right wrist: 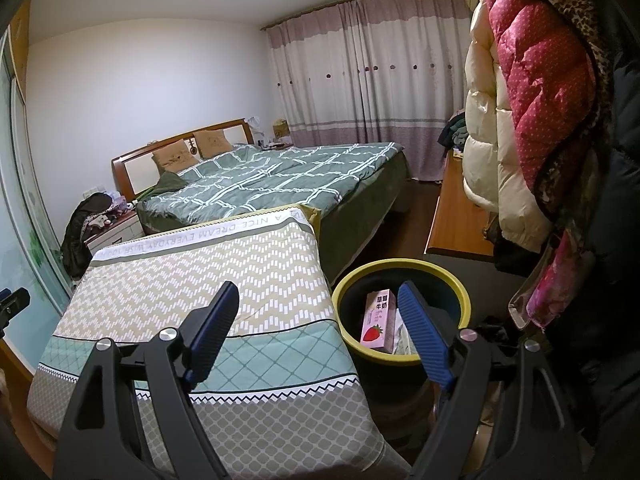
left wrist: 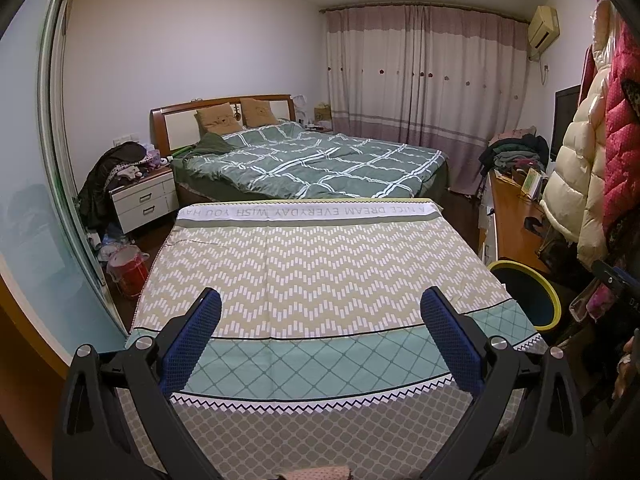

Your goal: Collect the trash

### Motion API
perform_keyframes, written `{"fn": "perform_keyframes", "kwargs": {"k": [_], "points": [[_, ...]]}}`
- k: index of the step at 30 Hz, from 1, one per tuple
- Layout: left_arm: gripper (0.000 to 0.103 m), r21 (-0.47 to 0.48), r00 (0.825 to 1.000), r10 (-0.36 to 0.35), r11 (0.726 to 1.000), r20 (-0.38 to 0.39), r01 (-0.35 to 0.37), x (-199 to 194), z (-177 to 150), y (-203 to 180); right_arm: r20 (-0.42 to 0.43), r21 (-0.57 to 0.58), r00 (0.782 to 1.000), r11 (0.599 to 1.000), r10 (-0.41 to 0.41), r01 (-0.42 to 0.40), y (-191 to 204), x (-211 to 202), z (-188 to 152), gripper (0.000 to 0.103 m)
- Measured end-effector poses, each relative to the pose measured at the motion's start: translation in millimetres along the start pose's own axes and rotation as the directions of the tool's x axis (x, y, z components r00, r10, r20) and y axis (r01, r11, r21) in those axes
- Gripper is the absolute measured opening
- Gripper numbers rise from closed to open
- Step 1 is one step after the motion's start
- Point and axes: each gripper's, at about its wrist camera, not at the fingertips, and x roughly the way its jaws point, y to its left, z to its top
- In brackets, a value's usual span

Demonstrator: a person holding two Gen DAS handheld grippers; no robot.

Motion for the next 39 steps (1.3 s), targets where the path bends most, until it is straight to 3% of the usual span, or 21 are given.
{"fn": "perform_keyframes", "kwargs": {"k": [39], "points": [[0.098,-0.004,1.0,-0.007,1.0,-0.015,0.007,6.0,-6.3,-4.8,-0.008,0.008,1.0,1.0,0.007,-0.007,1.2,4.4,-2.3,0.078]]}}
